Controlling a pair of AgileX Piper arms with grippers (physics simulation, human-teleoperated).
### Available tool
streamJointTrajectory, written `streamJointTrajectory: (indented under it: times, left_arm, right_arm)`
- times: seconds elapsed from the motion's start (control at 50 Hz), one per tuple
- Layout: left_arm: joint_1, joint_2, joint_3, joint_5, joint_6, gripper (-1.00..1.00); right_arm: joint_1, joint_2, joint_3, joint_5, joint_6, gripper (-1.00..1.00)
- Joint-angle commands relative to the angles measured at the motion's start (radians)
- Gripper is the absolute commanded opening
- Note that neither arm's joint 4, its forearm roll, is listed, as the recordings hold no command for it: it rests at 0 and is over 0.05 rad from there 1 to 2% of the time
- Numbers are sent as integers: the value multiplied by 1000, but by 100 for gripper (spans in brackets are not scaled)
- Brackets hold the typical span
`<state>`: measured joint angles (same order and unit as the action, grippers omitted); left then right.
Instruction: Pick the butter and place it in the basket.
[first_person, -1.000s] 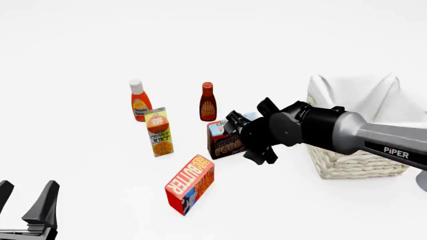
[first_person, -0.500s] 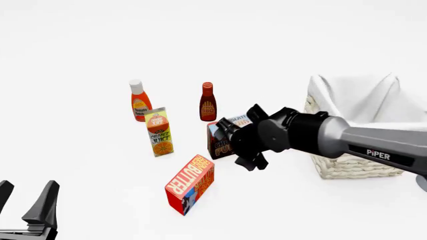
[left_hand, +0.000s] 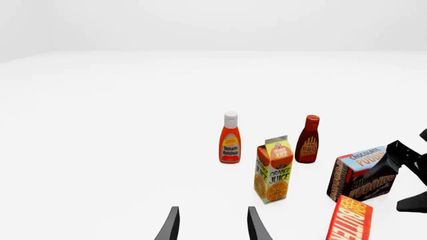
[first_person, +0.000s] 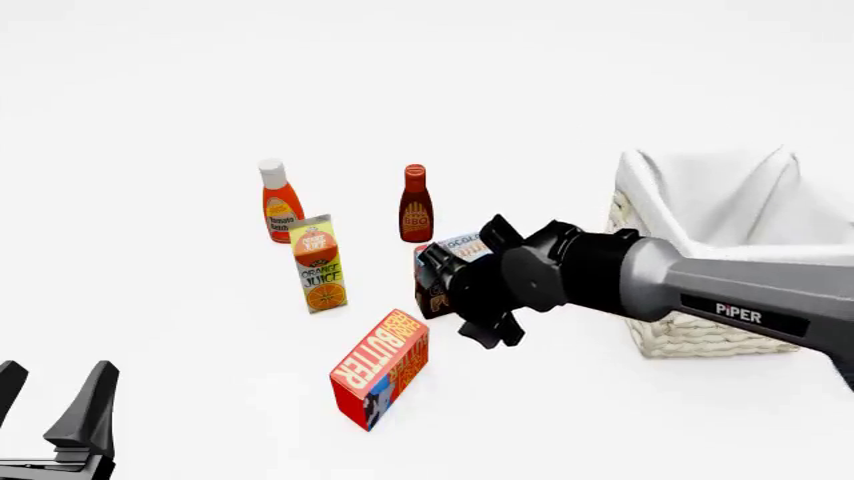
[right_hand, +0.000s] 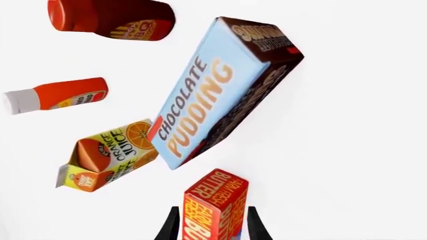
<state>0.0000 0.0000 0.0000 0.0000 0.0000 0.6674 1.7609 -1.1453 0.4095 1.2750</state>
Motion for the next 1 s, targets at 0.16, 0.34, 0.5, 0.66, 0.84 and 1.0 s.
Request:
streamJointTrajectory:
  times: [0.16, 0.34, 0.5, 0.66, 0.84, 1.0]
  left_arm:
    - [0, 0, 0, 0, 0, 100]
    - [0, 0, 0, 0, 0, 100]
    - [0, 0, 0, 0, 0, 100]
    - [0, 0, 0, 0, 0, 100]
    - [0, 0, 0, 0, 0, 100]
    - [0, 0, 0, 0, 0, 100]
  right_arm:
    - [22, 10, -5, -1, 0, 100]
    - [33, 19, -14, -3, 2, 100]
    - [41, 28, -24, 0, 0, 100]
    - [50, 34, -36, 9, -6, 100]
    - [58, 45, -48, 13, -3, 100]
    - [66, 62, -59, 13, 1, 100]
